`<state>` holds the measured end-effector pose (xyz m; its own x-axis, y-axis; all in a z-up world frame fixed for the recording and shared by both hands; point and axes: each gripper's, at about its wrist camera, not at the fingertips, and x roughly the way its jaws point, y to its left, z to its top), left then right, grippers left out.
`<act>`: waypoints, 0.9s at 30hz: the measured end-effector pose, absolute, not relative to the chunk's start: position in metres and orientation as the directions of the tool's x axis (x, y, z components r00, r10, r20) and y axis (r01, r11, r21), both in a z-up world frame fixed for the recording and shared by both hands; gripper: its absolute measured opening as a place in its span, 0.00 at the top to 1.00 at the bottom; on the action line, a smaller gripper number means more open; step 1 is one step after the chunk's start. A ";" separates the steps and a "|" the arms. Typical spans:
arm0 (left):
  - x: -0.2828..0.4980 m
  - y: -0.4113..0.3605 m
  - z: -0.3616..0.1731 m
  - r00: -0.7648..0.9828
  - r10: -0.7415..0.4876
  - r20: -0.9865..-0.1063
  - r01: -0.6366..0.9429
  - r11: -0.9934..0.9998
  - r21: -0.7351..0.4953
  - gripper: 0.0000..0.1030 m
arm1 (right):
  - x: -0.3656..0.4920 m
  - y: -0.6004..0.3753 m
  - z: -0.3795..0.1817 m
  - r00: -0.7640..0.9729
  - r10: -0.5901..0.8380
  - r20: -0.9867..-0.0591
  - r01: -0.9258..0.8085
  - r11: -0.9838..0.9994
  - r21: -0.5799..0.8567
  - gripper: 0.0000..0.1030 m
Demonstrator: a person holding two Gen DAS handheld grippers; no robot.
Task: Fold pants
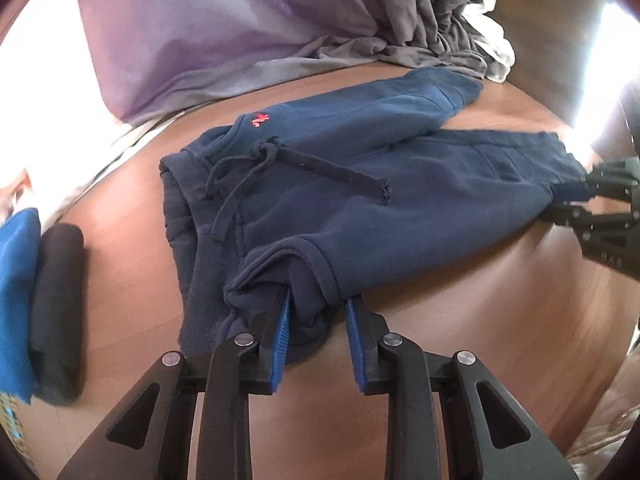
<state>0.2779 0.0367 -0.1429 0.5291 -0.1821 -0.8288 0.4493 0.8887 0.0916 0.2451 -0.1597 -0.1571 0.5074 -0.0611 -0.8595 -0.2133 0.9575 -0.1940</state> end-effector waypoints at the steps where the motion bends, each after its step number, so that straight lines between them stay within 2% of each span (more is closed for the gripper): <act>1: 0.276 0.036 -0.142 0.526 -0.170 -0.833 0.444 0.891 0.099 0.76 | 0.244 -0.159 -0.156 0.505 -0.062 -0.861 -0.222 0.955 -0.199 0.78; 2: 0.274 0.037 -0.141 0.522 -0.161 -0.838 0.441 0.891 0.104 0.76 | 0.241 -0.159 -0.155 0.507 -0.067 -0.860 -0.228 0.951 -0.208 0.81; 3: 0.273 0.037 -0.141 0.509 -0.162 -0.845 0.448 0.889 0.099 0.76 | 0.240 -0.160 -0.154 0.509 -0.093 -0.856 -0.224 0.946 -0.236 0.90; 9: 0.265 0.034 -0.148 0.470 -0.152 -0.870 0.465 0.880 0.097 0.75 | 0.239 -0.167 -0.160 0.469 -0.080 -0.880 -0.233 0.949 -0.211 0.90; 12: 0.264 0.035 -0.150 0.472 -0.133 -0.872 0.445 0.889 0.106 0.66 | 0.238 -0.169 -0.160 0.460 -0.061 -0.886 -0.229 0.956 -0.185 0.90; 14: 0.263 0.036 -0.150 0.468 -0.122 -0.875 0.430 0.897 0.104 0.56 | 0.237 -0.170 -0.160 0.459 -0.059 -0.887 -0.228 0.957 -0.181 0.90; 17: 0.257 0.036 -0.151 0.475 -0.084 -0.876 0.409 0.903 0.135 0.44 | 0.234 -0.172 -0.158 0.462 -0.040 -0.886 -0.213 0.965 -0.154 0.85; 18: 0.254 0.037 -0.150 0.478 -0.074 -0.875 0.401 0.905 0.142 0.43 | 0.232 -0.172 -0.157 0.468 -0.034 -0.883 -0.216 0.964 -0.152 0.78; 19: 0.251 0.038 -0.148 0.480 -0.071 -0.874 0.395 0.907 0.143 0.42 | 0.230 -0.171 -0.156 0.473 -0.040 -0.880 -0.219 0.962 -0.162 0.66; 21: 0.242 0.039 -0.143 0.498 -0.052 -0.866 0.371 0.915 0.158 0.35 | 0.223 -0.172 -0.152 0.492 -0.048 -0.869 -0.212 0.962 -0.174 0.50; 27: 0.222 0.037 -0.120 0.563 -0.066 -0.824 0.328 0.933 0.150 0.34 | 0.204 -0.180 -0.134 0.536 -0.020 -0.844 -0.183 0.973 -0.140 0.49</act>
<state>0.2222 0.0365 -0.1199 0.5634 -0.0662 -0.8235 0.3285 0.9326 0.1498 0.2036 -0.1802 -0.1341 0.5358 -0.0203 -0.8441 -0.1832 0.9731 -0.1398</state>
